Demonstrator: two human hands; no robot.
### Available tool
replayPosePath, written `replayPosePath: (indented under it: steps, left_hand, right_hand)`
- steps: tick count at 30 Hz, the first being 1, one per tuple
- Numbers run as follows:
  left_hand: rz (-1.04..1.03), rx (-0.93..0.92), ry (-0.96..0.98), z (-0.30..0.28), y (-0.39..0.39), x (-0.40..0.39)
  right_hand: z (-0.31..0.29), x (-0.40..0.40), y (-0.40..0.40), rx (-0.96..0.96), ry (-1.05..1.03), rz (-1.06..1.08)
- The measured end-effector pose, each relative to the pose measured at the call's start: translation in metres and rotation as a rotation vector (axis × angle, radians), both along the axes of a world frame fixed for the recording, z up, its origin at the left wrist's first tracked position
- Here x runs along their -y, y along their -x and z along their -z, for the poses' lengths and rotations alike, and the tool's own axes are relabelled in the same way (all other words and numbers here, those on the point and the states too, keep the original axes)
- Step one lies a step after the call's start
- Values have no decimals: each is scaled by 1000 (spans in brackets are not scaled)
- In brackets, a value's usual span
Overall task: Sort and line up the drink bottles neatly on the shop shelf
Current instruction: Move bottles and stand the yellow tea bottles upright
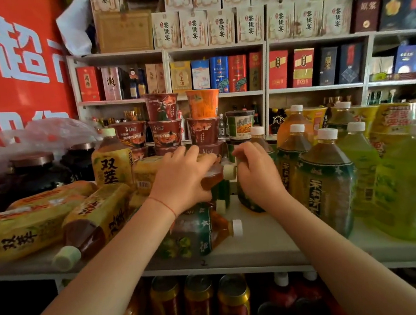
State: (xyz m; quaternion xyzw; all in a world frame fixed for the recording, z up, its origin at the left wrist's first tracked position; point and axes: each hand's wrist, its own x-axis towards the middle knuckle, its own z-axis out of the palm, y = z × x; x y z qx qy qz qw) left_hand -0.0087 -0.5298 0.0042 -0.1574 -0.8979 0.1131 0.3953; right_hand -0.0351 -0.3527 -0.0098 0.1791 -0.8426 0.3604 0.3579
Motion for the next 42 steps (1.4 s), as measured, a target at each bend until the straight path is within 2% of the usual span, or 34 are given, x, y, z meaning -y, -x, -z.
replayPosePath:
  steps: [2,3,6,8,10,13,19,22,25,28,31,36,42]
  left_hand:
    - [147,-138,-109,-1,-1,7]
    - [220,-202,-196,-3,-2,9]
    - [396,-229,-501,-17,-8,8]
    - [550,-194,-746,-27,-15,3]
    - [690,-109,-980,-36,-25,-6]
    - [769,-51,-1124,-43,-36,-28]
    - [812,92,-1491,-31,-28,-69]
    - [707,103,-1523,-15,-19,-93]
    - [565,98,-1492,0,-13,-114]
    - [536,105,-1436,12,-8,-130]
    - [469,135,-1330,11,-9,-139]
    - [390,410,-1115,8,-10,-128]
    - [396,380,-1132,12,-14,-135]
  right_hand:
    - [-2,2,-4,232,248,-202]
    - [-2,2,-4,288,287,-289]
    - [0,4,-6,401,243,-617]
    - [-4,6,-8,363,209,-701]
    - [-14,7,-13,278,245,-704]
    - [-31,-2,-23,158,301,-669]
    - [-38,-38,-46,26,115,-388]
    - [-33,-57,-48,62,-100,-214]
    - [-21,-66,-46,-10,-454,80]
    - [-10,-70,-46,-56,-686,344]
    - [-8,-76,-47,-91,-776,438]
    - [-5,-79,-47,-110,-824,463]
    - [-4,-87,-47,-124,-857,469]
